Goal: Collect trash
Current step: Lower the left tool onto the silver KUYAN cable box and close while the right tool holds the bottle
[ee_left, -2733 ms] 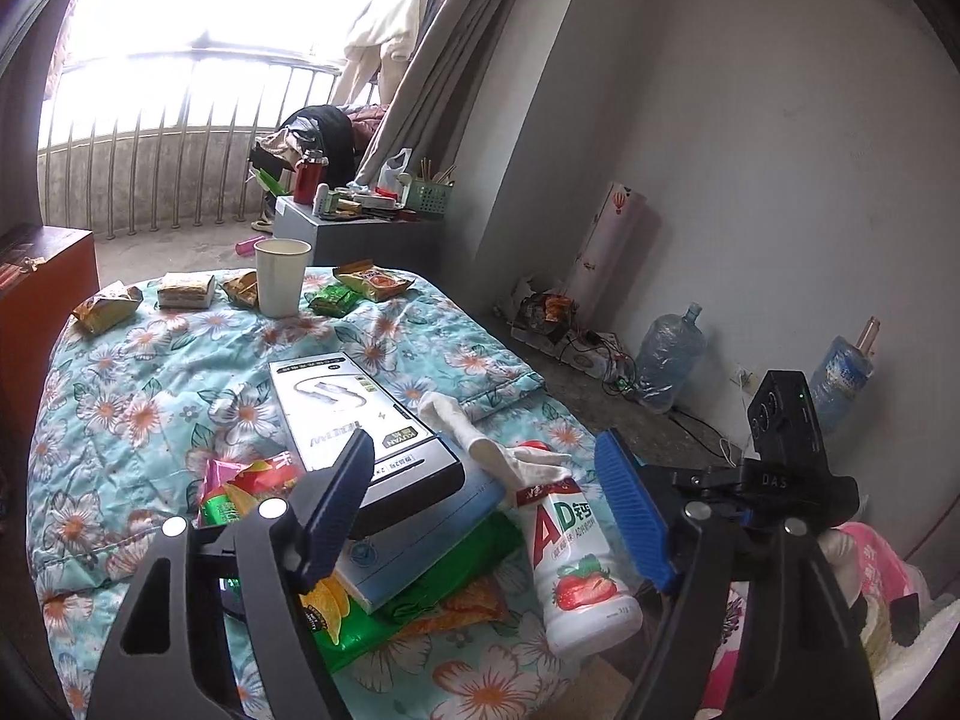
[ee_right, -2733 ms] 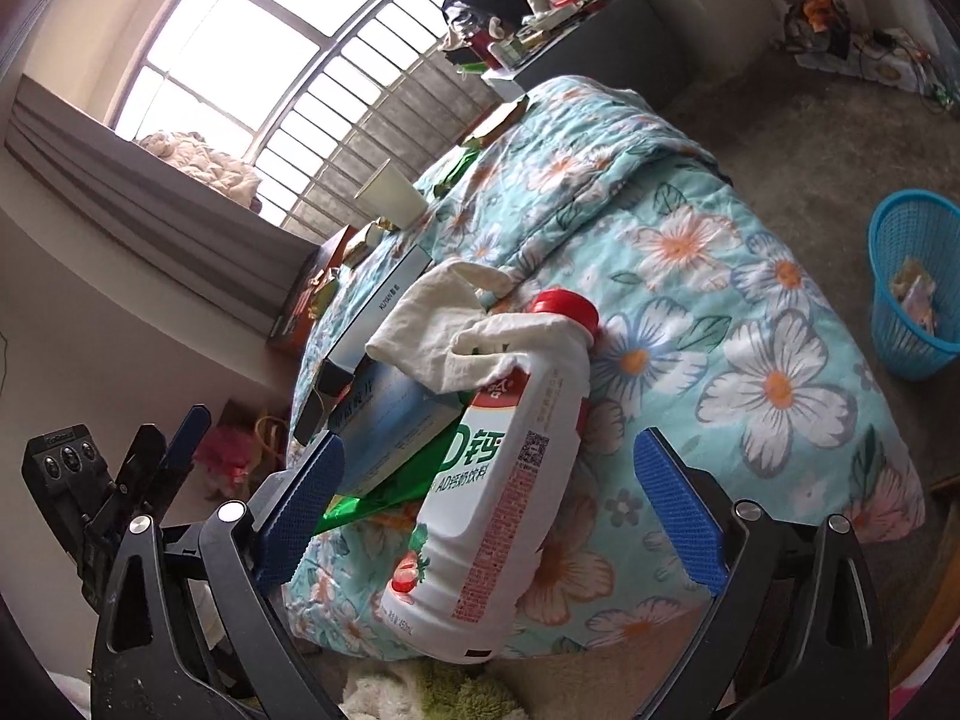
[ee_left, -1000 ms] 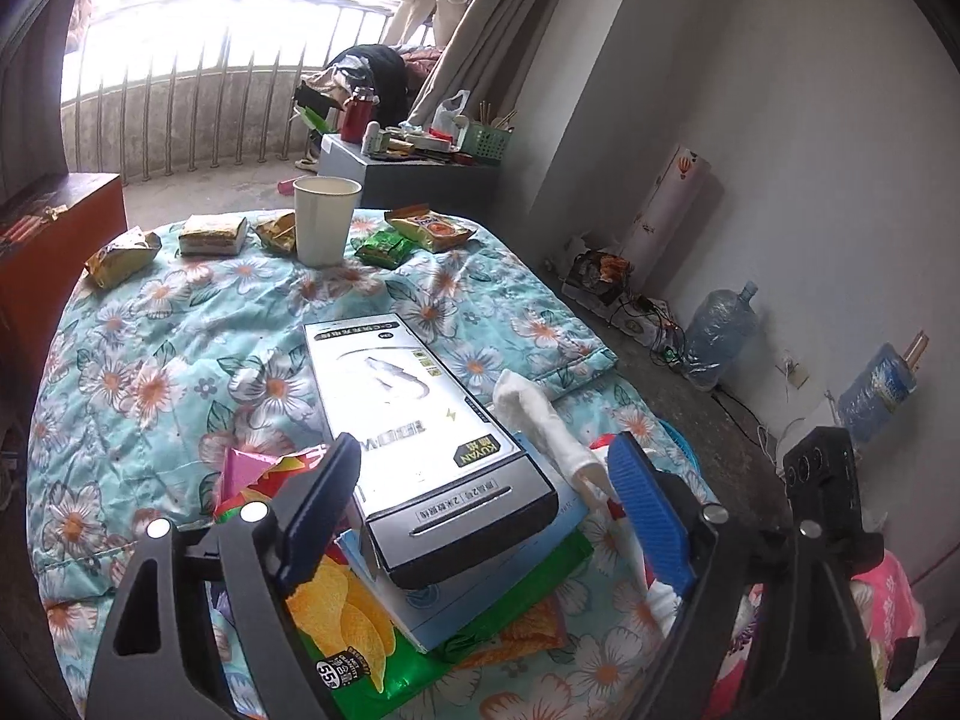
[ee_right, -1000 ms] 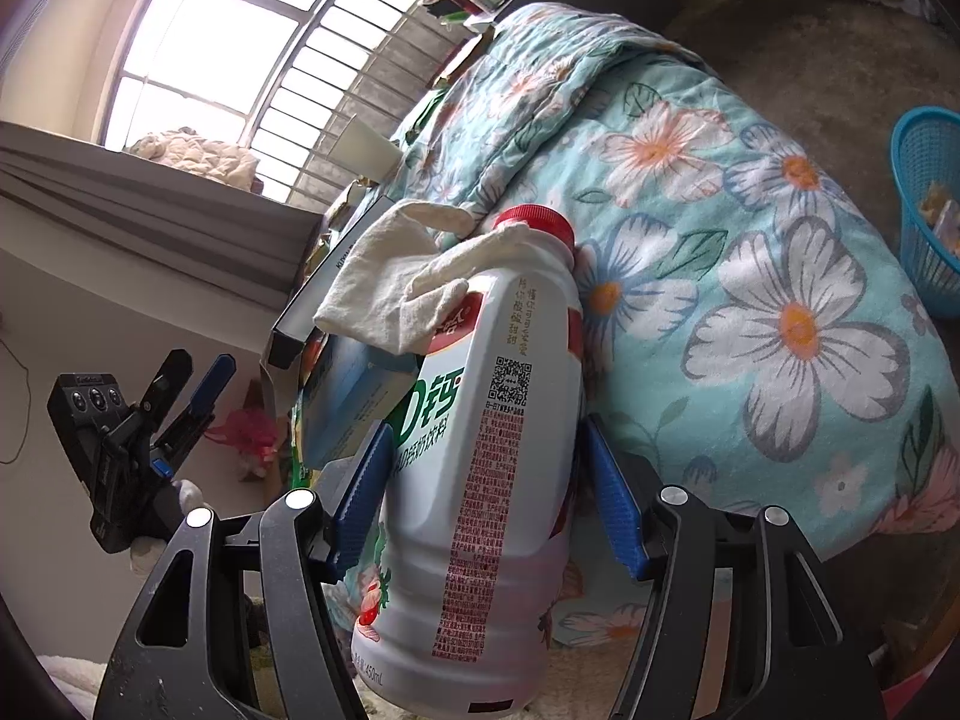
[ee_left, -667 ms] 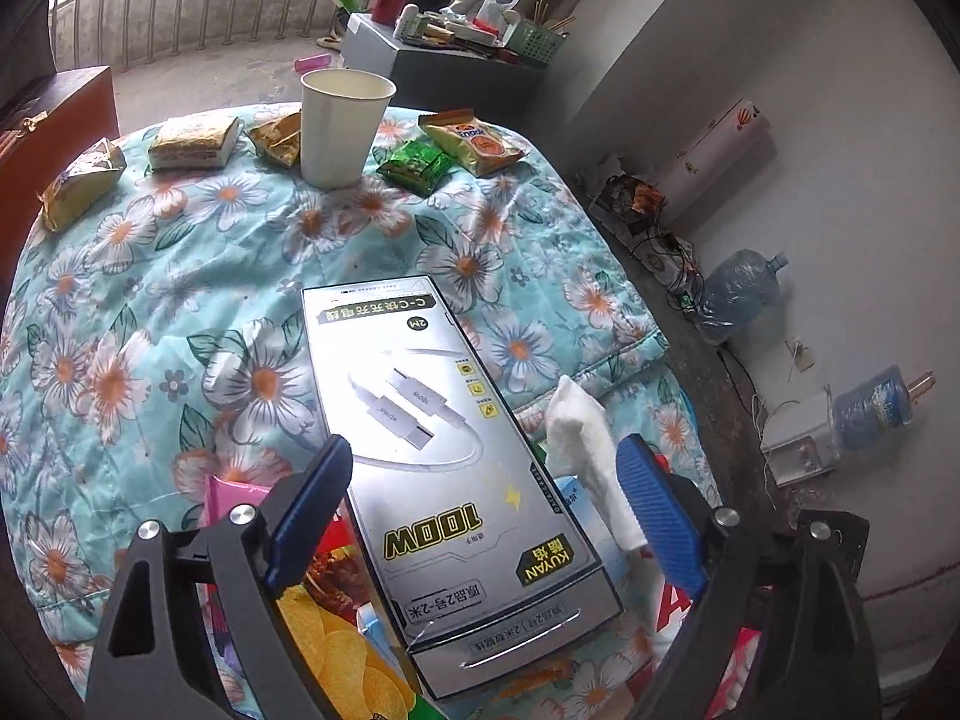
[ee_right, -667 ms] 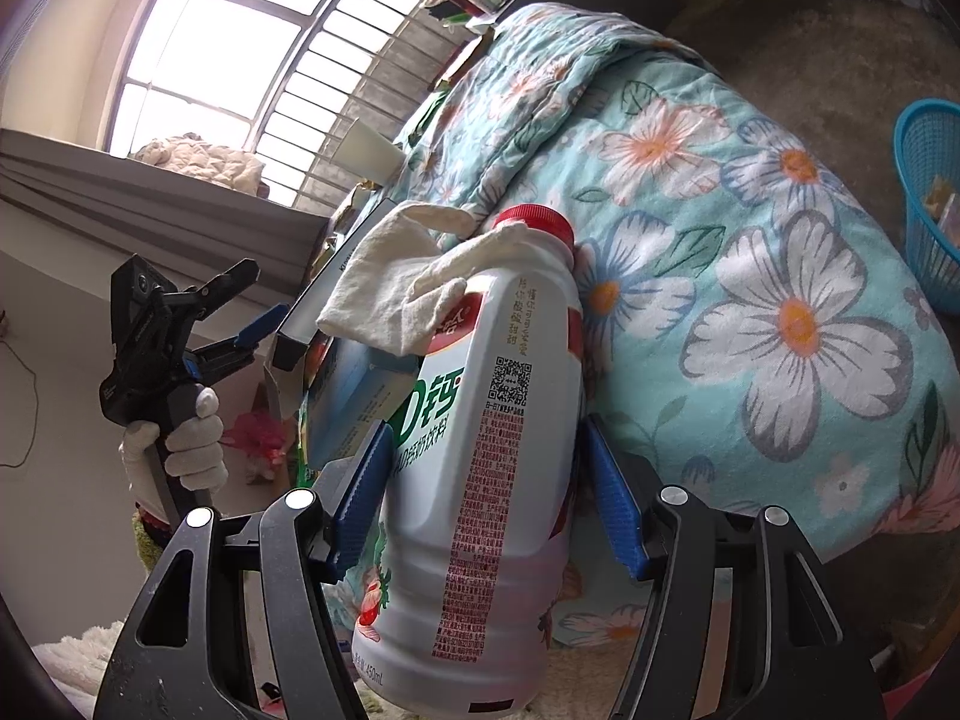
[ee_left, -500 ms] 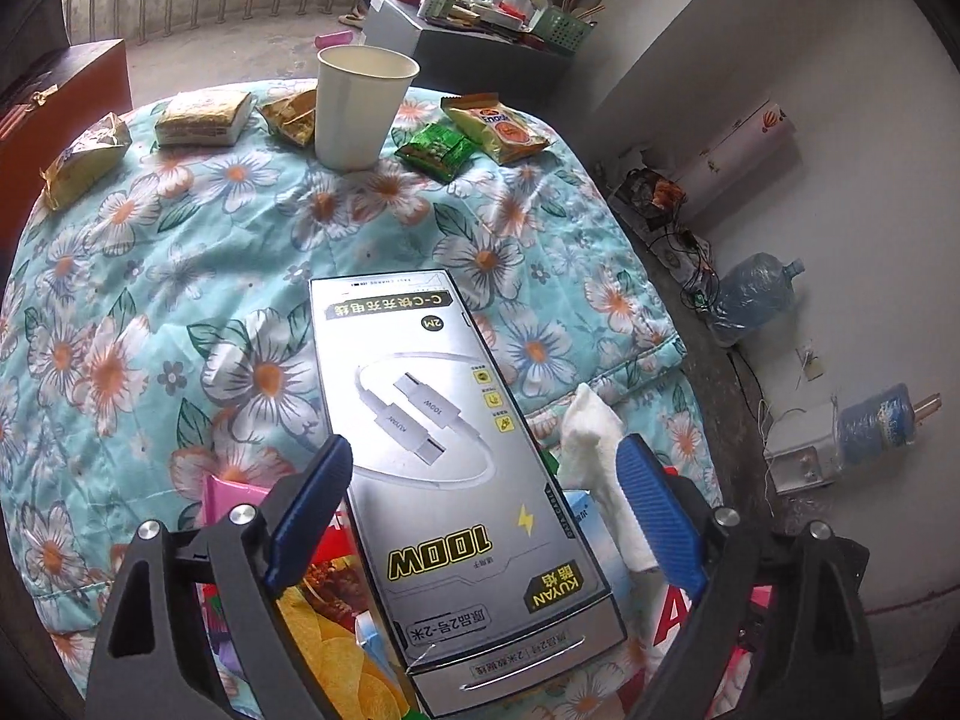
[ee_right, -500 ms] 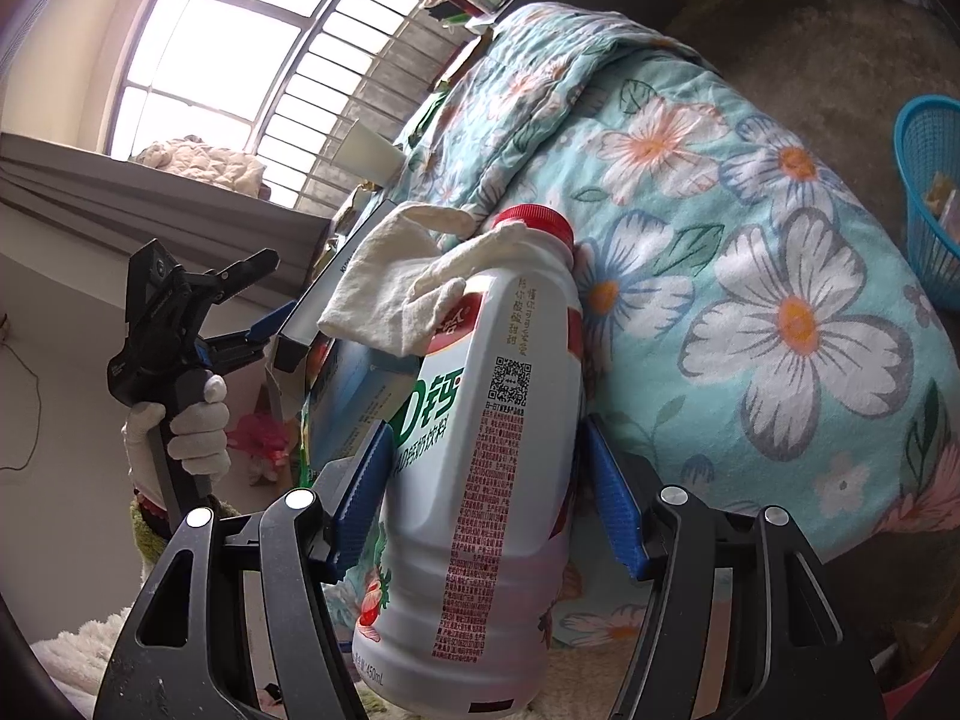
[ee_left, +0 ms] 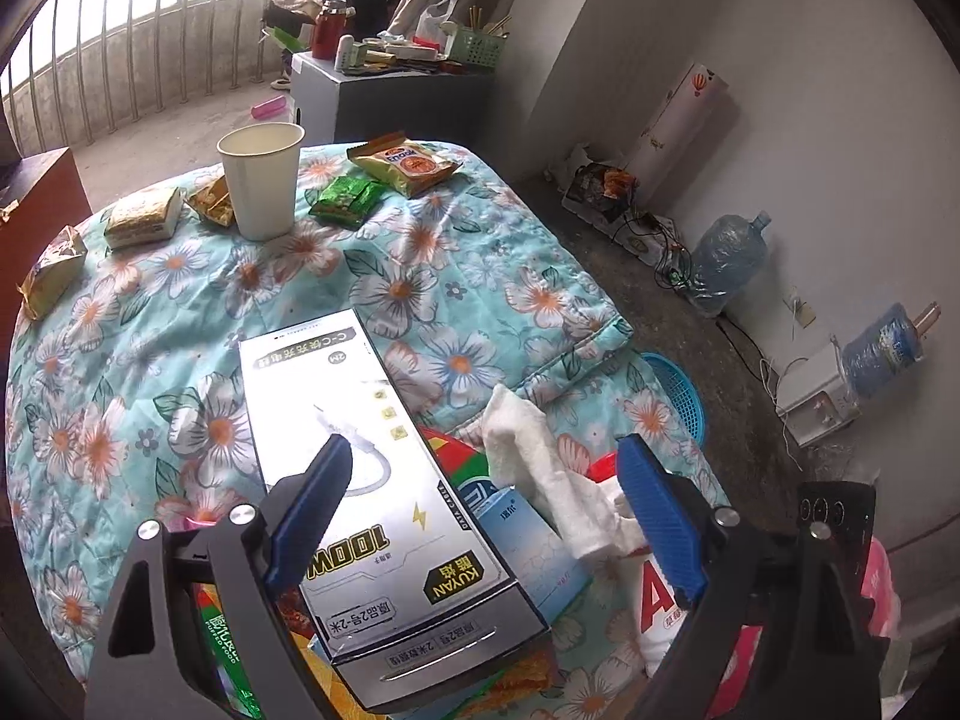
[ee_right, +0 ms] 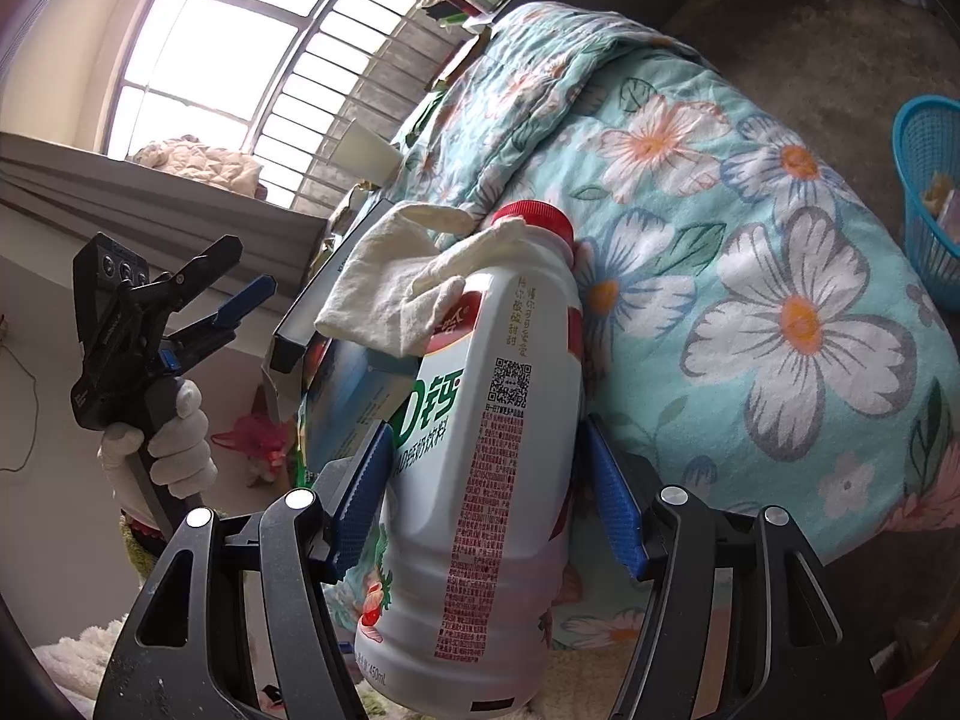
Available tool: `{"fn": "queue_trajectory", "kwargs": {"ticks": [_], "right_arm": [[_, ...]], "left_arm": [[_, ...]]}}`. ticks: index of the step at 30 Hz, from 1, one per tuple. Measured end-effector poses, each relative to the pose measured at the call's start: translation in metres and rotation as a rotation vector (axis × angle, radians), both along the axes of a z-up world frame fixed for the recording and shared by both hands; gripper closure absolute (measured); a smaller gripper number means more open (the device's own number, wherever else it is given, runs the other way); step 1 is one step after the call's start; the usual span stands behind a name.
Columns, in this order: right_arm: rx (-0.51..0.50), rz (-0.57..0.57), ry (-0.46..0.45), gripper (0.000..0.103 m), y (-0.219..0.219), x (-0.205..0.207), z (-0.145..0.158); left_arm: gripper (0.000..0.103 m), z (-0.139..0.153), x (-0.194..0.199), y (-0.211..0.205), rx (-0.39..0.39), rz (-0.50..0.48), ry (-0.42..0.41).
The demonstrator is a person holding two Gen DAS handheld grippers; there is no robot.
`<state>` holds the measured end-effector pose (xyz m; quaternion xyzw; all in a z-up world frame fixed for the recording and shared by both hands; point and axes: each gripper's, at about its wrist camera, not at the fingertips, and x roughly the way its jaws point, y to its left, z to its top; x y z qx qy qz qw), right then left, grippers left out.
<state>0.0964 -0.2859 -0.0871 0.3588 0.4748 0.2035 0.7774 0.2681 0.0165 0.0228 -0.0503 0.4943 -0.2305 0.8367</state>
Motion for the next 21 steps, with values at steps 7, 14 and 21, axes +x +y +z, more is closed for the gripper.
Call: {"fn": "queue_trajectory", "kwargs": {"ticks": [7, 14, 21], "right_arm": [[0.013, 0.0, 0.002, 0.043, 0.0, 0.001, -0.002], [0.022, 0.001, 0.003, 0.043, -0.003, 0.001, -0.005], [0.029, 0.001, 0.005, 0.043, -0.004, 0.0, -0.006]], "left_arm": [[0.016, -0.035, 0.034, 0.021, 0.039, 0.085, 0.162], [0.016, -0.044, 0.044, 0.026, 0.079, 0.118, 0.163], [0.016, -0.051, 0.055, 0.031, 0.116, 0.152, 0.18]]}}
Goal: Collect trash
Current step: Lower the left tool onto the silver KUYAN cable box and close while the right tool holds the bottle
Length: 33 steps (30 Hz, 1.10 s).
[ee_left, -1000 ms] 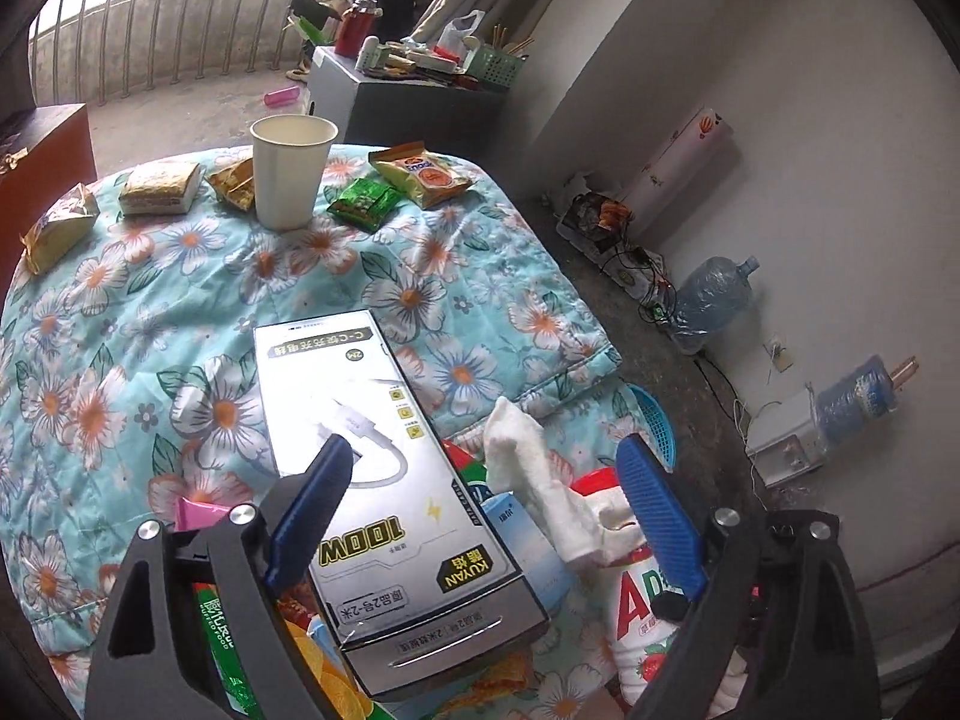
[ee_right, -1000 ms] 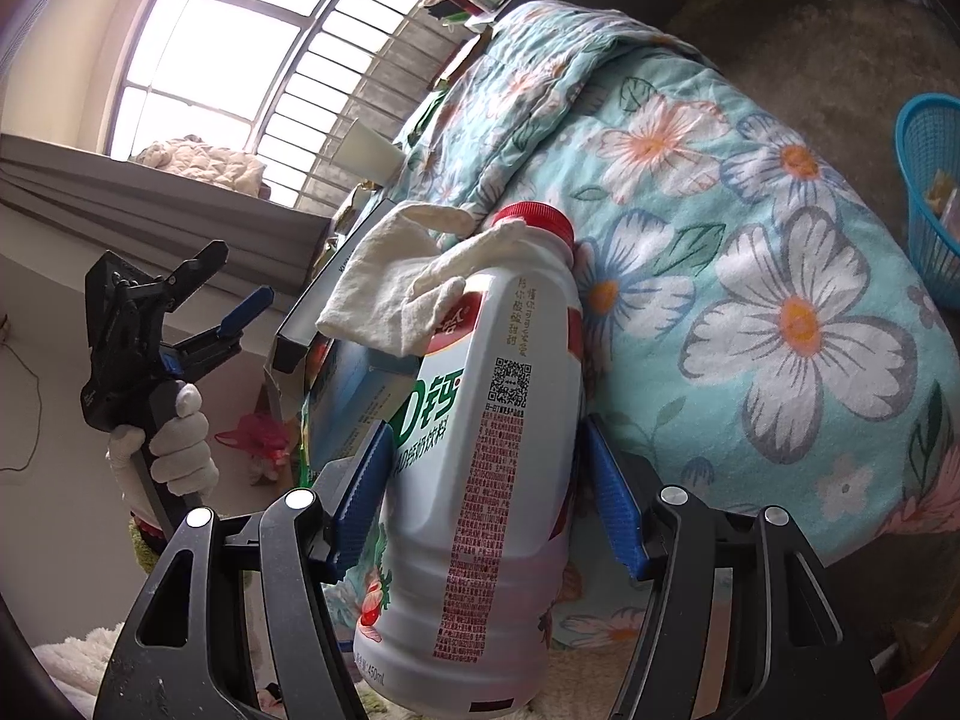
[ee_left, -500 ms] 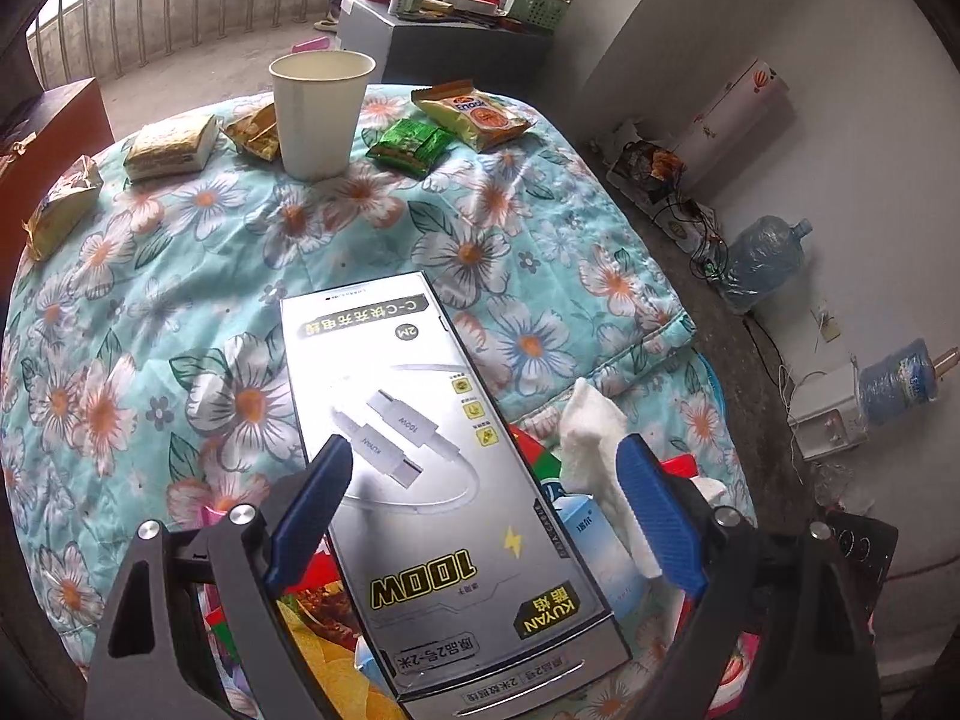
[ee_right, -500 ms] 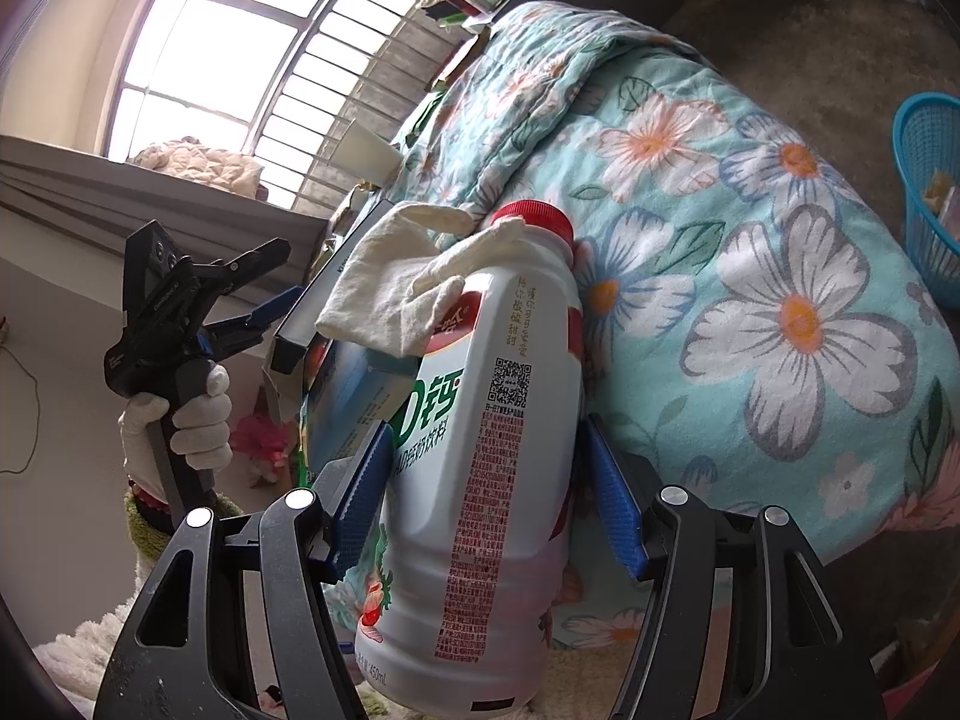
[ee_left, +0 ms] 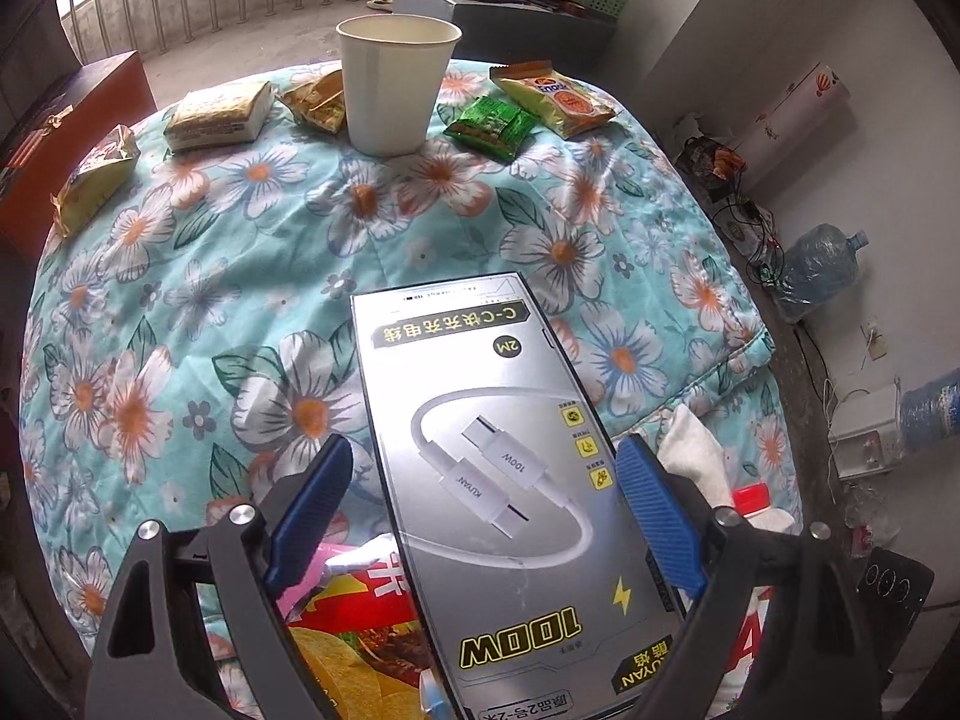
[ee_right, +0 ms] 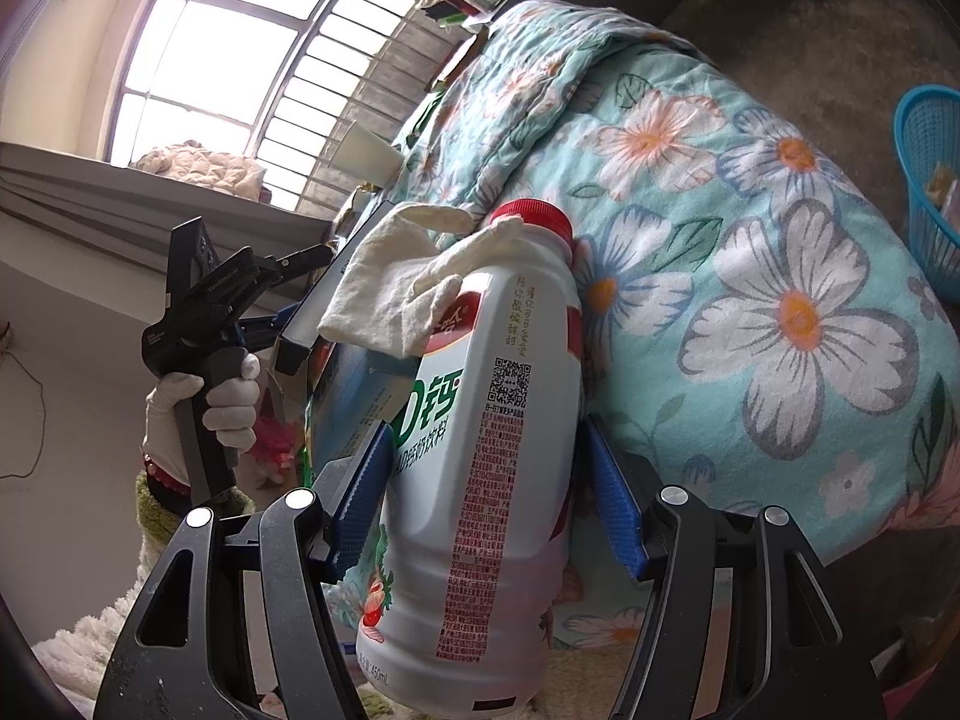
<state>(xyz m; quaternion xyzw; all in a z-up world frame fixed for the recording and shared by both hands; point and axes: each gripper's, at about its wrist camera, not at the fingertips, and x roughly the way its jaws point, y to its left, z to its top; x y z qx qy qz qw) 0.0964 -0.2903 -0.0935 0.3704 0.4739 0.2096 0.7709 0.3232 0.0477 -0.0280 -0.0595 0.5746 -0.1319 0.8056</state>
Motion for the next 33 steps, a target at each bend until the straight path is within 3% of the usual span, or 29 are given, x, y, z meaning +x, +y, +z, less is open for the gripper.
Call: {"fn": "queue_trajectory", "kwargs": {"ticks": [8, 15, 33], "right_arm": [[0.003, -0.001, 0.002, 0.043, -0.001, -0.001, 0.0], [0.013, -0.002, 0.004, 0.043, -0.003, -0.003, -0.002], [0.029, 0.001, 0.007, 0.043, -0.005, -0.005, -0.005]], "left_arm": [[0.016, 0.003, 0.006, -0.001, 0.037, -0.006, 0.029], [0.014, -0.002, 0.008, 0.0, -0.01, 0.003, 0.128], [0.012, -0.002, 0.008, -0.025, 0.076, -0.032, 0.113]]}}
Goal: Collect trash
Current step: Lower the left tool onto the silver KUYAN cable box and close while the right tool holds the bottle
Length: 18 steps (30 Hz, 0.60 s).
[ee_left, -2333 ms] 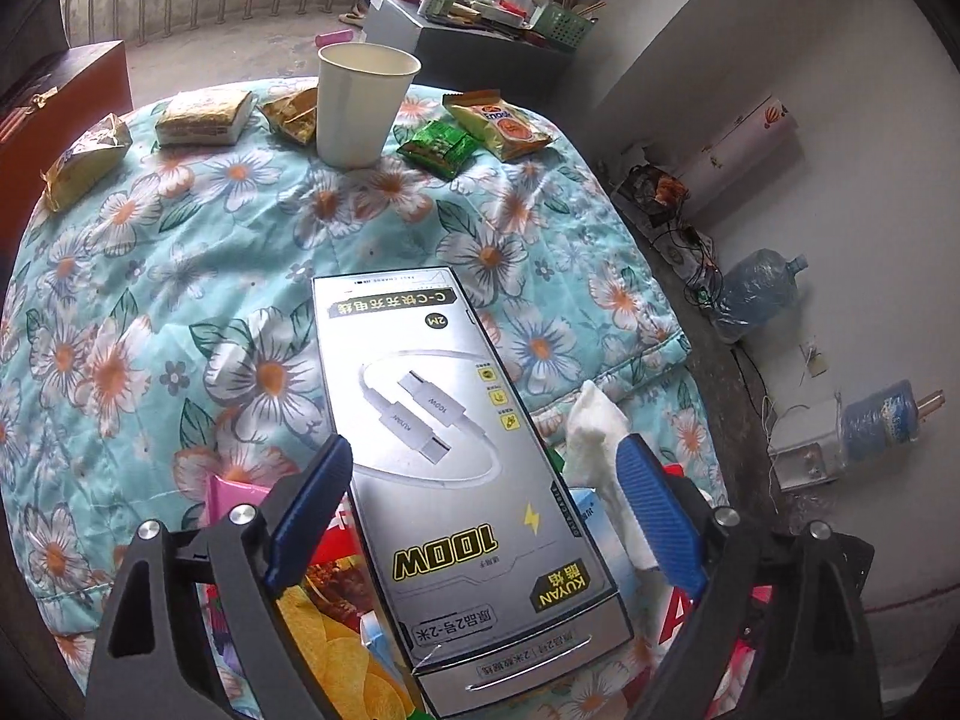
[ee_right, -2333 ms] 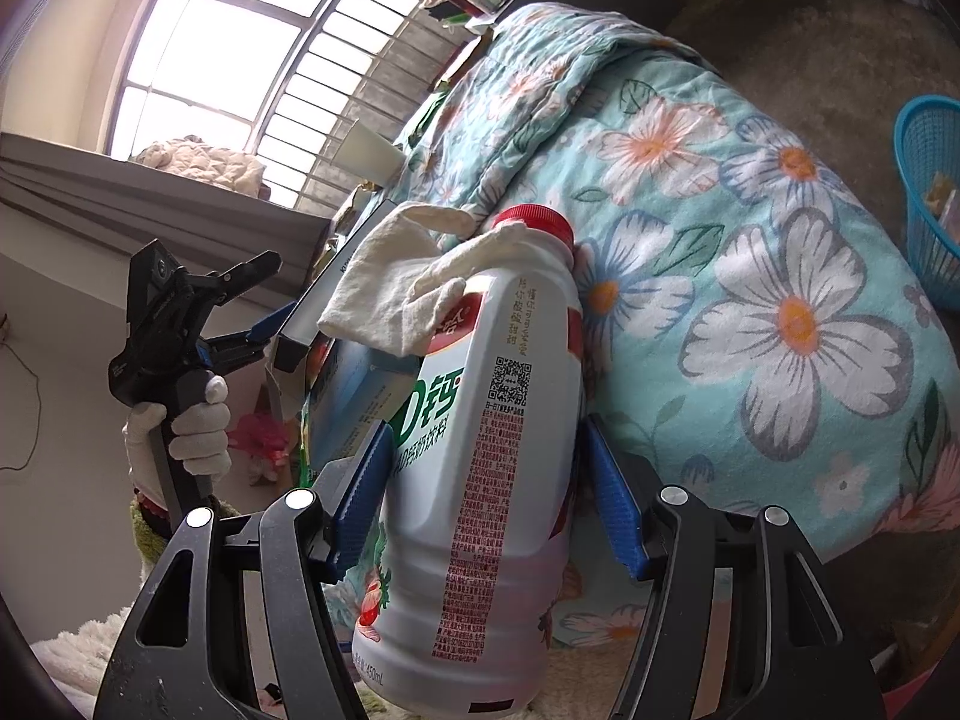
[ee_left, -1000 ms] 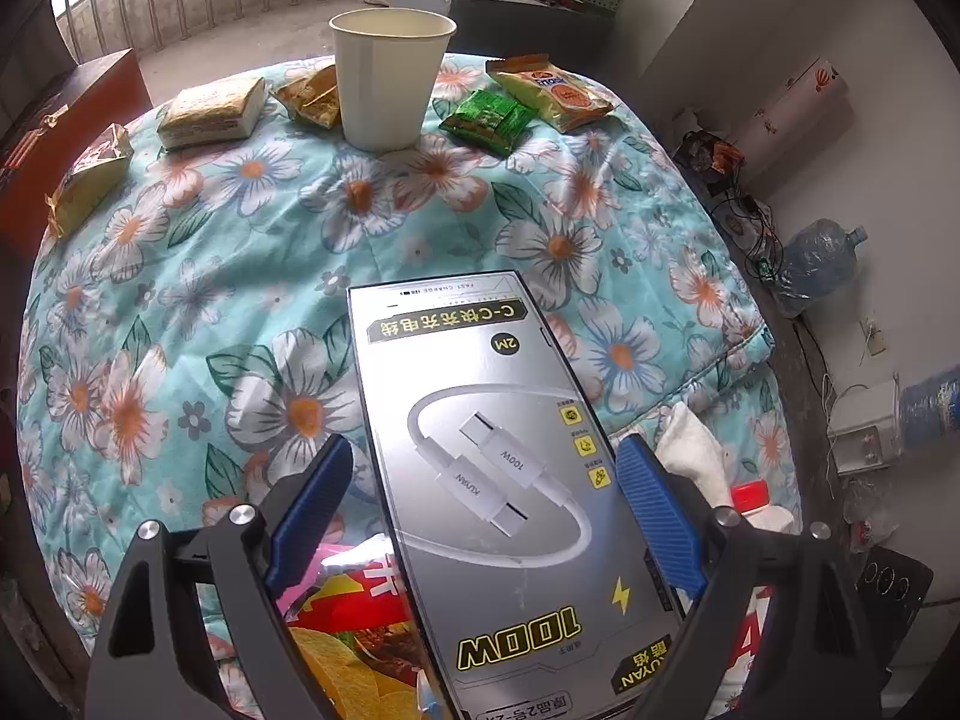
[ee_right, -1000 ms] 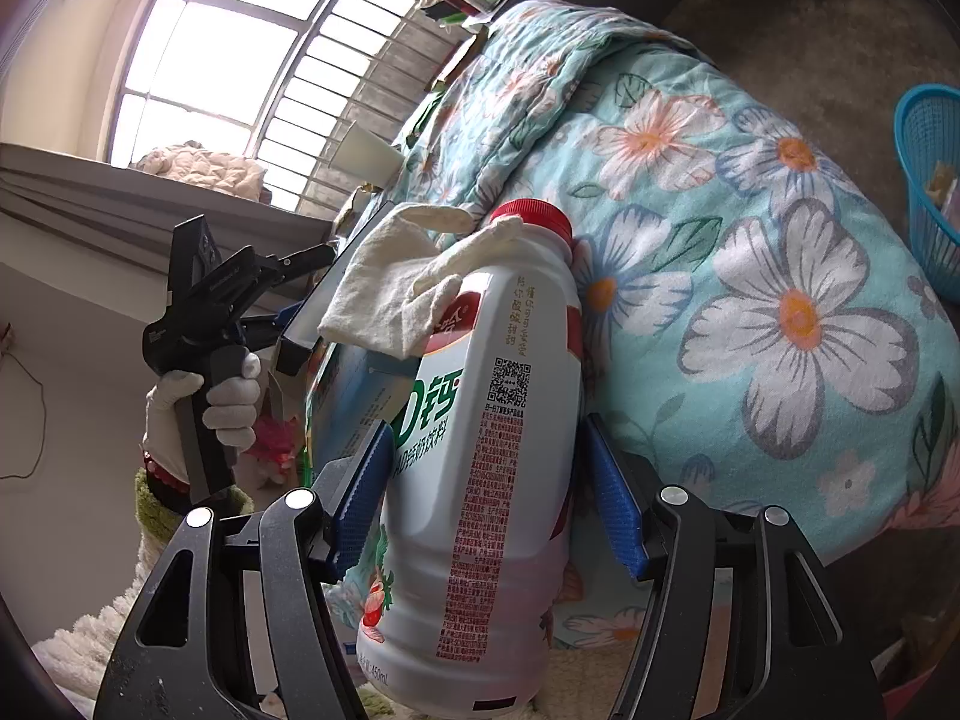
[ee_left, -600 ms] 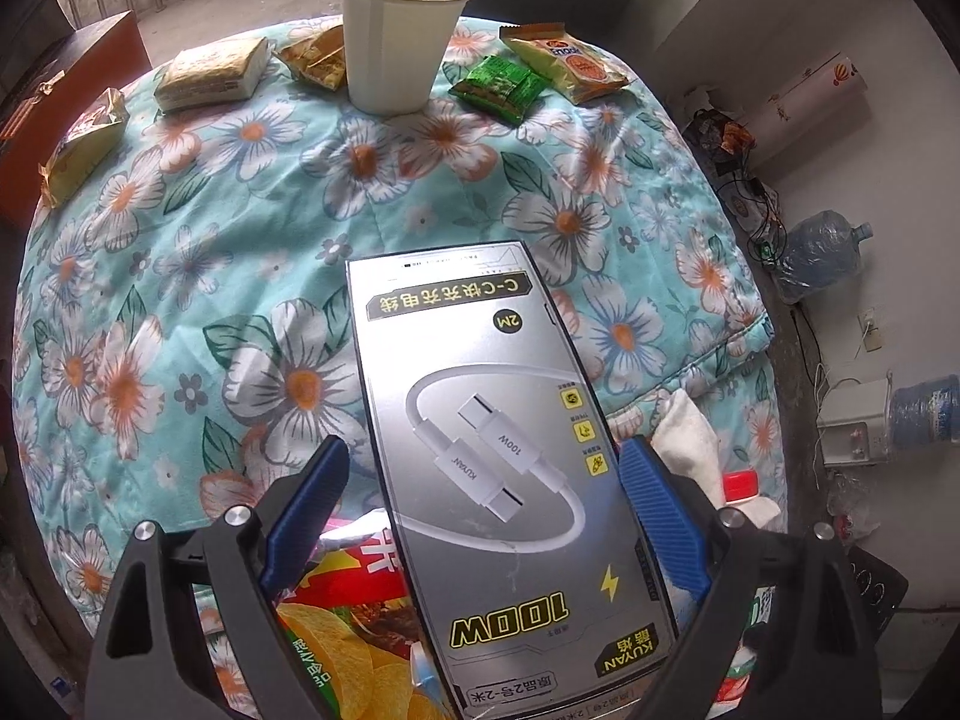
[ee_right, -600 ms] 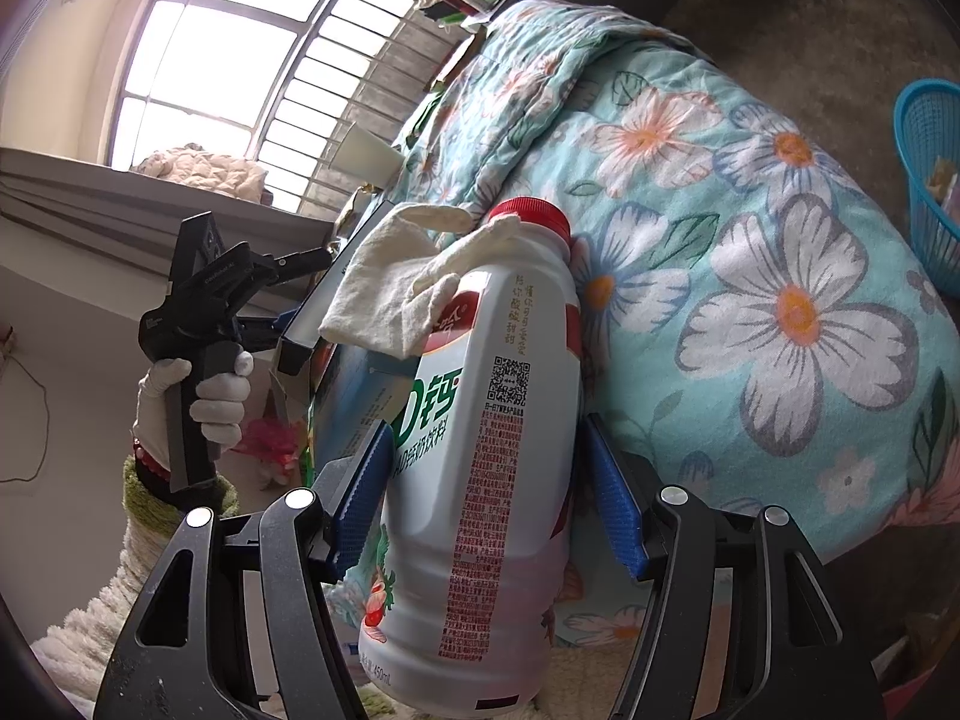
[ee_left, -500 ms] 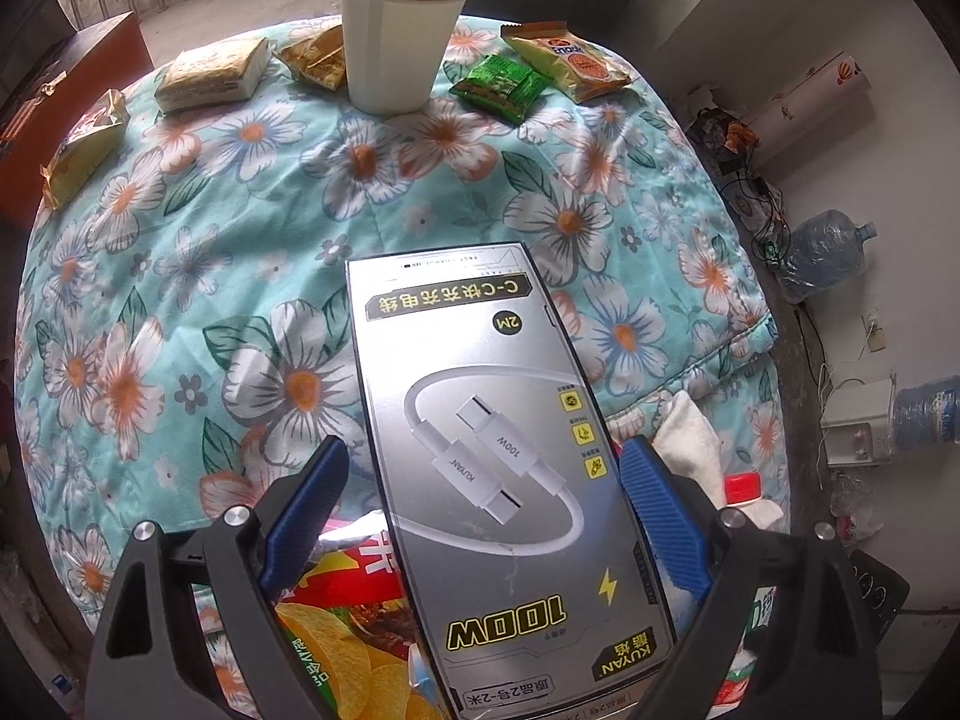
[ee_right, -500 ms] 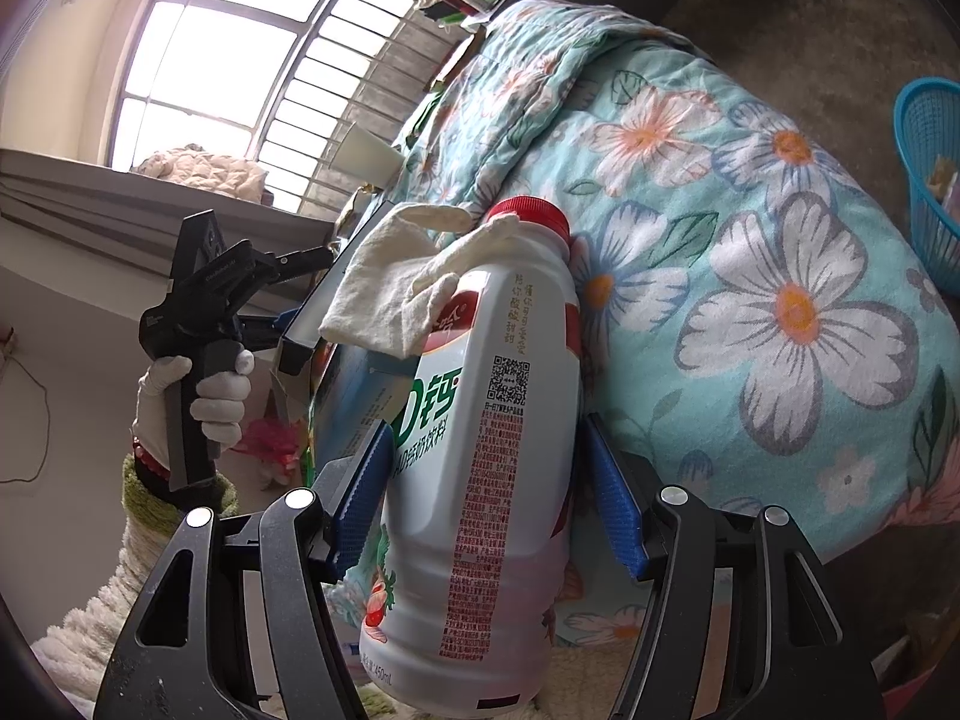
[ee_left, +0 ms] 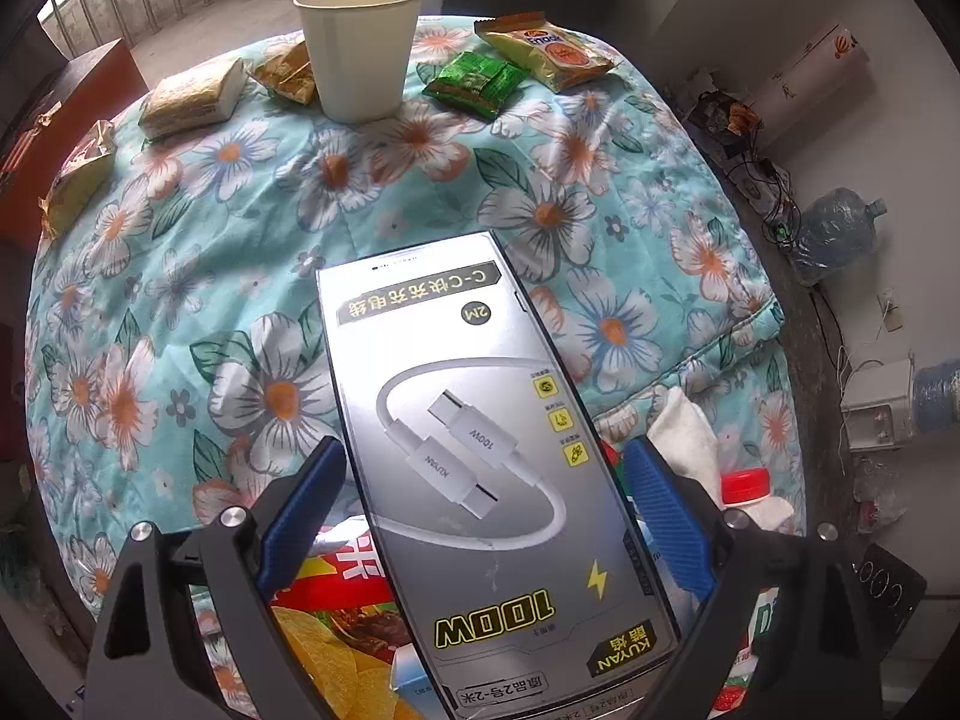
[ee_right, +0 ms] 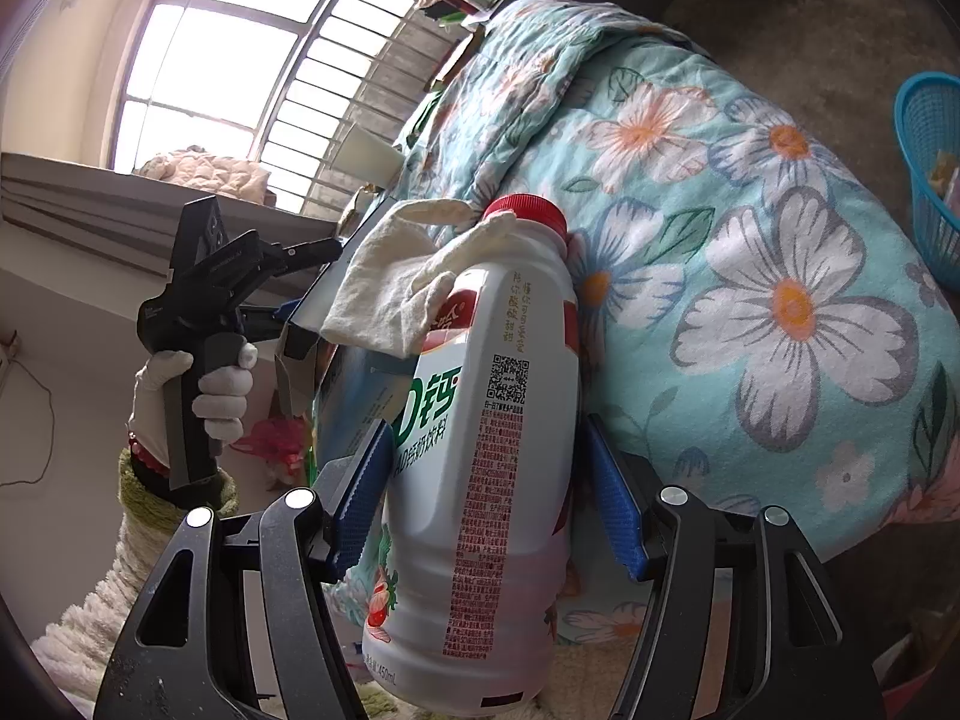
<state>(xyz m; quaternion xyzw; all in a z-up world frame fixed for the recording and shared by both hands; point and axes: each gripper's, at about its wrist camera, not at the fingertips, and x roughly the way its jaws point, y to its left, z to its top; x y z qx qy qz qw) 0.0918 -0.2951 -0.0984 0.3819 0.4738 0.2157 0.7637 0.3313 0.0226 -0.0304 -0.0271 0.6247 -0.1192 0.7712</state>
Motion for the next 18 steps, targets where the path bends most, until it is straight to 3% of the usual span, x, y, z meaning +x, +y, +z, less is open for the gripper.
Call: {"fn": "queue_trajectory", "kwargs": {"ticks": [10, 15, 18], "right_arm": [[0.0, -0.001, 0.002, 0.043, 0.001, 0.0, 0.0], [-0.006, -0.002, 0.003, 0.043, 0.002, 0.001, 0.001], [-0.011, -0.004, 0.004, 0.043, 0.004, 0.003, 0.002]], "left_arm": [[0.011, -0.01, -0.001, -0.002, 0.031, -0.019, -0.021], [0.011, -0.013, -0.005, 0.005, -0.008, -0.006, 0.0], [0.019, -0.015, -0.007, 0.01, -0.026, 0.0, 0.004]]}}
